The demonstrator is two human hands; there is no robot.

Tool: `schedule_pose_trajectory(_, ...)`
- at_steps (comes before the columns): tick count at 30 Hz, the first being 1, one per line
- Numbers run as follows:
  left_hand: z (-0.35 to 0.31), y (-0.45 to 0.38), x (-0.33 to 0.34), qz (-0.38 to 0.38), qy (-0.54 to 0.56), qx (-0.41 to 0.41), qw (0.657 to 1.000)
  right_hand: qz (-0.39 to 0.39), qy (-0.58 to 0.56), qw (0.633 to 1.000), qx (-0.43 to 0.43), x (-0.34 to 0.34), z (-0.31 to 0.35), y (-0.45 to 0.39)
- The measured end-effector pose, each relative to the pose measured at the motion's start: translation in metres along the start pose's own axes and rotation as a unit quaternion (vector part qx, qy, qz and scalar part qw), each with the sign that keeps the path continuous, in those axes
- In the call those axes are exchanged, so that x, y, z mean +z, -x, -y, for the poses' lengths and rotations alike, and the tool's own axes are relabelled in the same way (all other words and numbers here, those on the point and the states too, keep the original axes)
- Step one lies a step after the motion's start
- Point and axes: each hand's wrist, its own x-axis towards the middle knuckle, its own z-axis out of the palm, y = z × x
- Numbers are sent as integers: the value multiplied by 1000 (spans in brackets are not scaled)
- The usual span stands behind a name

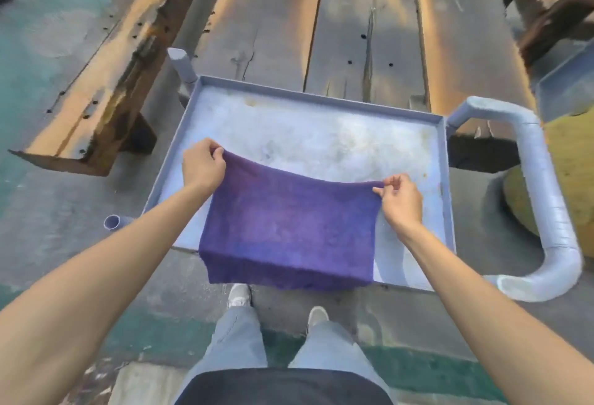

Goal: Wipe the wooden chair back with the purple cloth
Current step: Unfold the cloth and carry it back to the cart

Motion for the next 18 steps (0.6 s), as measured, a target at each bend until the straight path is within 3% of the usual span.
schedule_pose_trajectory(3, 11, -22, 8, 53, -52, 28, 997, 4, 46, 999, 16, 14, -1, 2)
schedule_pose_trajectory(9, 6, -60, 1, 150, -164, 190, 956, 19, 47, 998, 46, 14, 20, 17)
schedule_pose_trajectory(13, -27, -76, -6, 202, -166, 305, 916, -26, 62, 996, 51, -6, 38, 46)
schedule_pose_trajectory(18, -101, -57, -6, 207, -132, 427, 870, -113, 90, 988, 49, -52, 58, 86)
